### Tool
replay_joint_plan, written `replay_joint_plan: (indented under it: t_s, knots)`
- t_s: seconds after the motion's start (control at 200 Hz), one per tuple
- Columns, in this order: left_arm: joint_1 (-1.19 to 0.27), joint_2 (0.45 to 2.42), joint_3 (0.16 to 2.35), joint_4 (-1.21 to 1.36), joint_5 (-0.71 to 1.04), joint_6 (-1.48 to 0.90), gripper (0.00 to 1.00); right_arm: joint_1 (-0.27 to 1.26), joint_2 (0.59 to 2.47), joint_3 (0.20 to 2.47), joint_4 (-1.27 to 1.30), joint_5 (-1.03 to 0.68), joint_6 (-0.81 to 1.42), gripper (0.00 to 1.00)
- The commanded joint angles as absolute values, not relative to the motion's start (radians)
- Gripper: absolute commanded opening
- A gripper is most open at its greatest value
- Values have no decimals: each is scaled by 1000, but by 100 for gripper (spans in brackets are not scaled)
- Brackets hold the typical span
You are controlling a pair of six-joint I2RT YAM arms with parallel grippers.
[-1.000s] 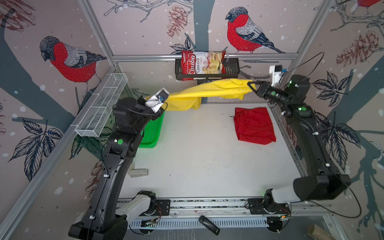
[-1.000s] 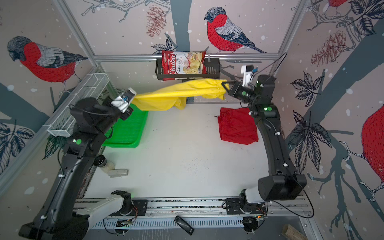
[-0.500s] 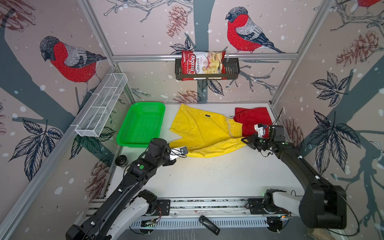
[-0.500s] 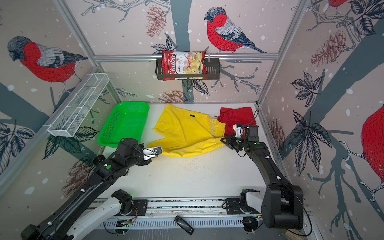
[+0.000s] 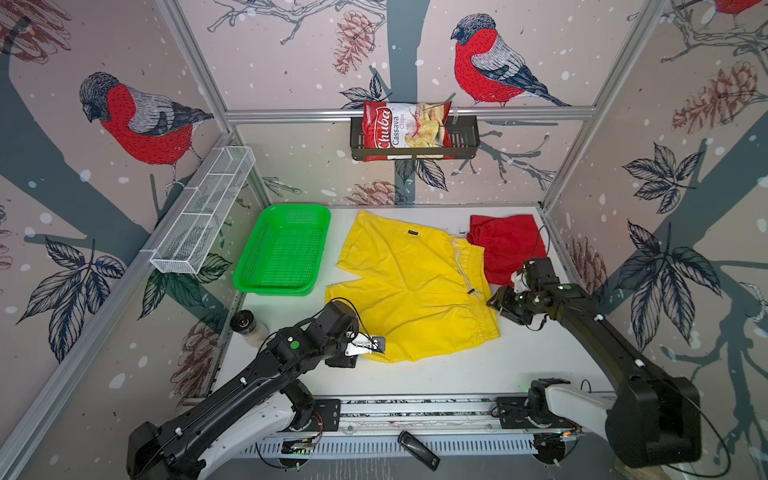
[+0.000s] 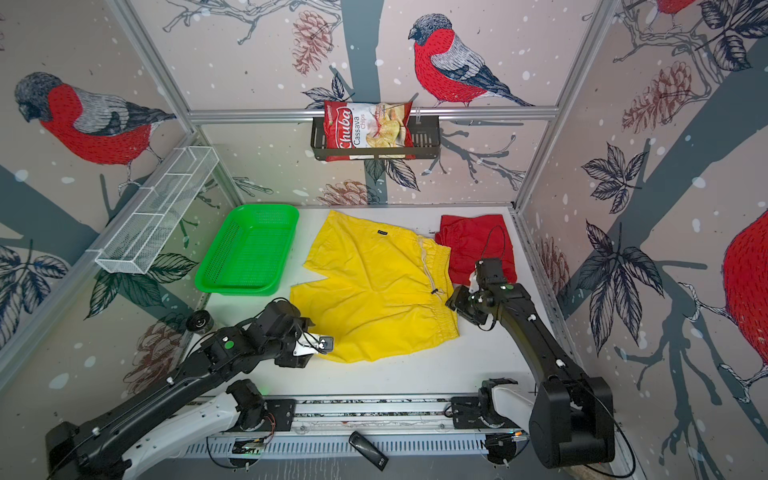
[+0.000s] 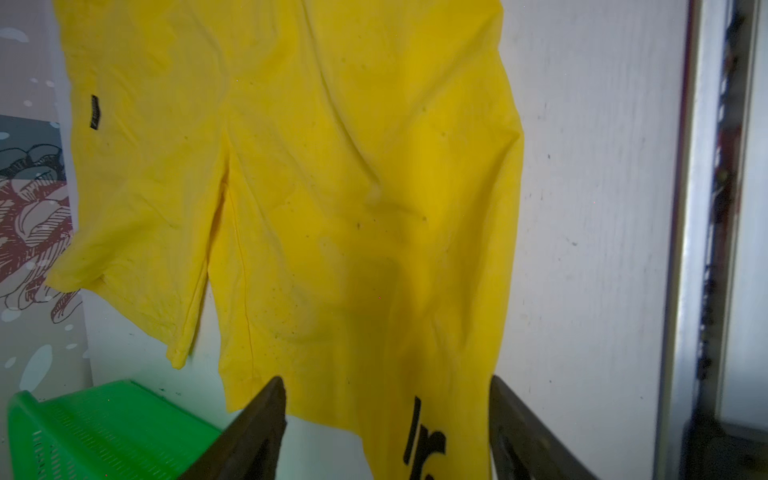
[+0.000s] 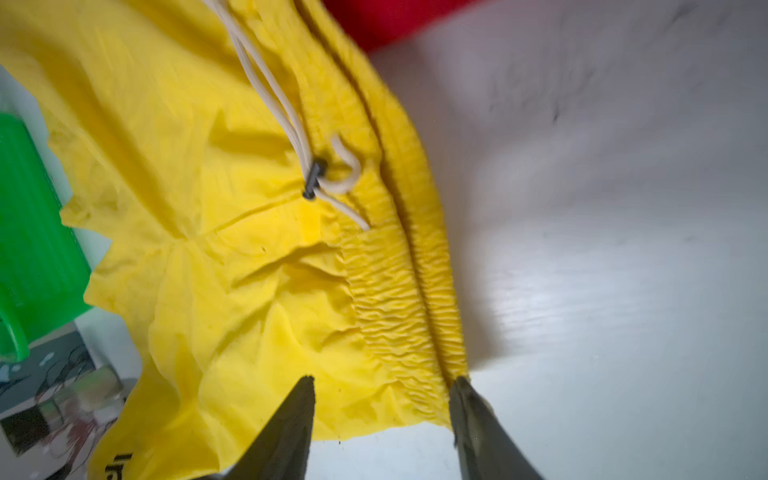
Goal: Fold and stack the shorts
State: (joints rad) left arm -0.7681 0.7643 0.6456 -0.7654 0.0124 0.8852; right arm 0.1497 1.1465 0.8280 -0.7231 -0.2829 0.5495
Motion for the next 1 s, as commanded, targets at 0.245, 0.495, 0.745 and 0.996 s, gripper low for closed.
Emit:
replay_joint_plan:
  t_s: [0.245, 0.495, 0.745, 0.996]
  knots:
    - [-727, 793, 692, -589, 133, 580, 77, 416, 1195, 857, -431, -258, 637, 51]
    - [-655, 906, 747, -384, 153, 282, 77, 479, 1365, 723, -185, -300, 696, 49]
    - [-635, 1209, 904, -376, 77, -37, 71, 426, 1372, 541, -158, -262, 724, 49]
    - [-514, 1270, 871, -363, 68, -218, 65, 358, 1206, 445, -285, -228, 711, 50]
